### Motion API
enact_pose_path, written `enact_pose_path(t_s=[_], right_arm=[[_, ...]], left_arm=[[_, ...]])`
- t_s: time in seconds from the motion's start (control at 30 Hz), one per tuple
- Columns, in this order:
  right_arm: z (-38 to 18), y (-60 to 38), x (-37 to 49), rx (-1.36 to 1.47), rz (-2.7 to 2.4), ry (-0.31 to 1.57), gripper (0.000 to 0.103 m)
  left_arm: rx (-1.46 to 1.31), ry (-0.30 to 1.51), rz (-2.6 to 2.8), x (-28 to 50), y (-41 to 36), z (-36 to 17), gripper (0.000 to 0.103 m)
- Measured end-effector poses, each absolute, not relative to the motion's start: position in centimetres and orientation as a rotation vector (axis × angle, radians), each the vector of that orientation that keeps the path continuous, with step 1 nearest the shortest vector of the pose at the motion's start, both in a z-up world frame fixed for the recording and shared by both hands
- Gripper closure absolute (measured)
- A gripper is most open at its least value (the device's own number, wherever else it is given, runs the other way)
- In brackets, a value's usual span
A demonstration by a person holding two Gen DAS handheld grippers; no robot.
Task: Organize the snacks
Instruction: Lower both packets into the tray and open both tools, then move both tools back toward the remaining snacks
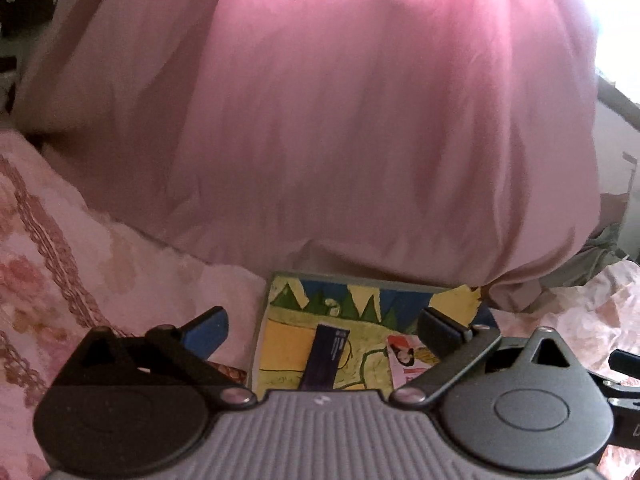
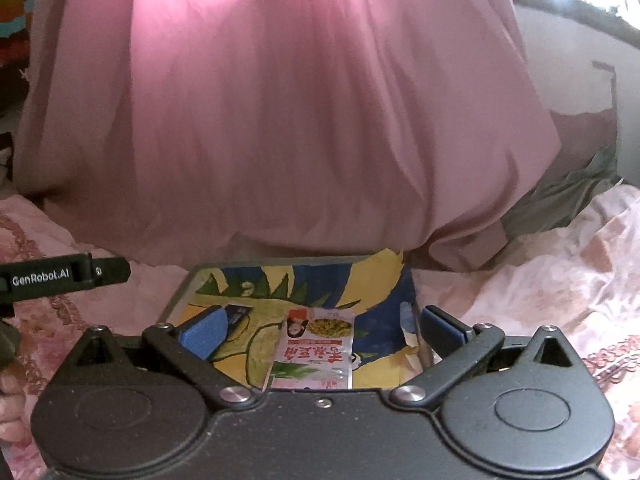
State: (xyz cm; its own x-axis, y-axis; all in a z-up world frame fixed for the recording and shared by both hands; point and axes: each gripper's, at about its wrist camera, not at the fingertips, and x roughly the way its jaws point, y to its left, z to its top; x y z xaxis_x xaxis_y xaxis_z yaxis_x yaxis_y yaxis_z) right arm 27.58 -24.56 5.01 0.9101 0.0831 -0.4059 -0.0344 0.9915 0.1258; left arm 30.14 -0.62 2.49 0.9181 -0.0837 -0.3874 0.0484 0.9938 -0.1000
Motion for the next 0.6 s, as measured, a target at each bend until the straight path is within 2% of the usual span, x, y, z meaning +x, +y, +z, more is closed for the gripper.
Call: enact_pose_path(t_s=[0.23, 0.6], right_arm=[[5.8, -24.6, 22.7, 0.126, 0.048, 0.381, 0.001], [5.0, -23.7, 14.7, 0.105, 0.038, 0.369, 0.001]], left_arm=[[-0.069, 0.354, -0.058, 25.1, -0.8, 3.6, 0.0], [-0.1, 0.378, -0.048, 15.6, 0.9, 1.0, 0.0]])
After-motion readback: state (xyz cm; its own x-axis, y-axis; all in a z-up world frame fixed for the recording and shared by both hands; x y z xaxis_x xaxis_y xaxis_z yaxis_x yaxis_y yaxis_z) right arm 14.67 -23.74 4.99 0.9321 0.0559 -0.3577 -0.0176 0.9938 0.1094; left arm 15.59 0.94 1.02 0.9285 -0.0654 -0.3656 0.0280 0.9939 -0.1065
